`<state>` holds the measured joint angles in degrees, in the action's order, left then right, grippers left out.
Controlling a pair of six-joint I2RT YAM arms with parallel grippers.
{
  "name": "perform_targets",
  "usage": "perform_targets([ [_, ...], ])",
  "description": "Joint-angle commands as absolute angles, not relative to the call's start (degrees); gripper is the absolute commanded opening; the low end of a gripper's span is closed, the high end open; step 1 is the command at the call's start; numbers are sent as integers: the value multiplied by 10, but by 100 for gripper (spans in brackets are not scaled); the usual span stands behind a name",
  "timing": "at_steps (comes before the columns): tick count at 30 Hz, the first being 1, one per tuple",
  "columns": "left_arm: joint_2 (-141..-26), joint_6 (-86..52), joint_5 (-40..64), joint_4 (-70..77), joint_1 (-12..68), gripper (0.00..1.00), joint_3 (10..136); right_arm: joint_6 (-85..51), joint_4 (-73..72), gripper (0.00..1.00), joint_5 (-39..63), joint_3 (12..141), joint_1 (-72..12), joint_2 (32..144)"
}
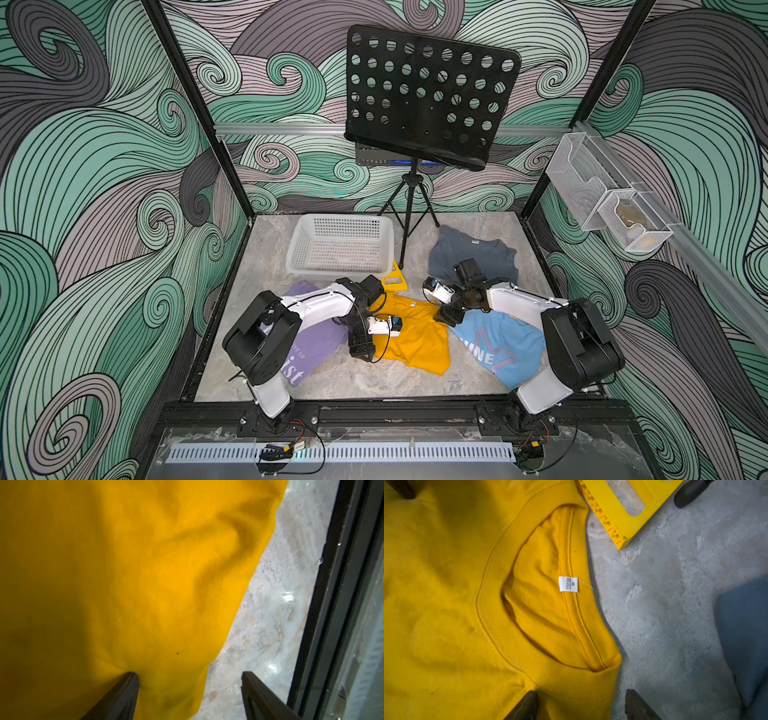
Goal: Put the folded t-shirts into the basket
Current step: Pick up the T-shirt from the center of the board.
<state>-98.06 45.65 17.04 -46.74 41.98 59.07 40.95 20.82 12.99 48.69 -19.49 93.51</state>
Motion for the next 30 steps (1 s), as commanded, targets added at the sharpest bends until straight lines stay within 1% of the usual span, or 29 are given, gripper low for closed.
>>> perform_targets([
  [1,-968,474,174,-518,469,80,572,382,201,70,121,499,-220,962],
  [5,-931,457,207,-541,505,80,551,370,222,71,164,529,-228,974],
  [8,-890,437,179,-529,497,81,552,368,248,74,197,551,-211,971],
  [10,-866,423,155,-513,476,83,555,369,276,77,218,563,-194,971],
  [14,-834,346,142,-456,395,85,566,357,296,81,228,565,-180,972],
  [17,-860,305,126,-424,350,86,579,337,288,83,223,562,-185,981],
  [20,-906,290,89,-422,331,86,605,323,284,83,205,565,-188,998],
  [23,-944,290,81,-423,323,88,624,313,278,82,197,563,-188,1012],
  [26,-974,289,85,-416,323,88,634,307,270,82,195,558,-192,1021],
  [30,-1012,296,120,-423,323,88,650,303,264,80,189,552,-199,1031],
])
